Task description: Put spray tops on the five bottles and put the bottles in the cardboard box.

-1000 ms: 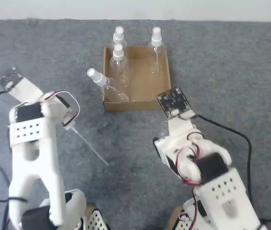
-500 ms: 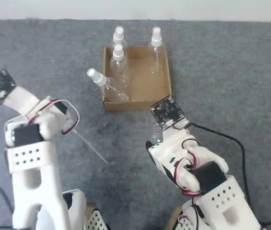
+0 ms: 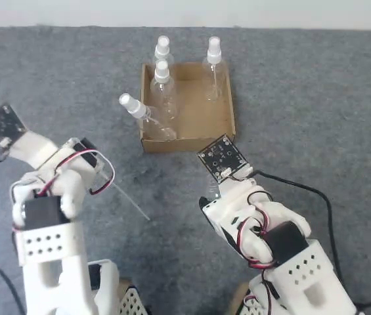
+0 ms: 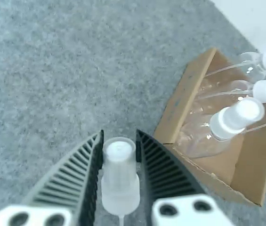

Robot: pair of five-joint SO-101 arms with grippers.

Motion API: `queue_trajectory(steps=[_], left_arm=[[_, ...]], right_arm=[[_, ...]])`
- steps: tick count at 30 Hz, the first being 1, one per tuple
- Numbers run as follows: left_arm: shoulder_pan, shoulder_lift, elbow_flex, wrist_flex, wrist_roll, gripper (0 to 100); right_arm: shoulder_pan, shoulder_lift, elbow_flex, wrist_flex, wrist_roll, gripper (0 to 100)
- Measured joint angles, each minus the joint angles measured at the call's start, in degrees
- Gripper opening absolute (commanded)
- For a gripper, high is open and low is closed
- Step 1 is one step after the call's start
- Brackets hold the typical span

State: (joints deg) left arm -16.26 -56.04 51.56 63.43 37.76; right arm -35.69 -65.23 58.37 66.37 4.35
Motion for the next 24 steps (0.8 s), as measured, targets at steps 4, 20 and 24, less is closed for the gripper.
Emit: queue_trajectory(steps=[4,20,24], left_arm=[[-0.09,-4.04,1.76,0.0,0.0,1],[-0.18,-10.11,5.01,-3.08,-1.14,1],[-0.18,-10.29,5.01,-3.08,-1.14,1]], right_arm=[[0.0,0.0,0.0,0.0,0.0,7.5],[-2.99,-16.26,8.79,-2.64,4.92,3.5],[-3.25,-22.59,11.6,-3.34,5.27,3.5]])
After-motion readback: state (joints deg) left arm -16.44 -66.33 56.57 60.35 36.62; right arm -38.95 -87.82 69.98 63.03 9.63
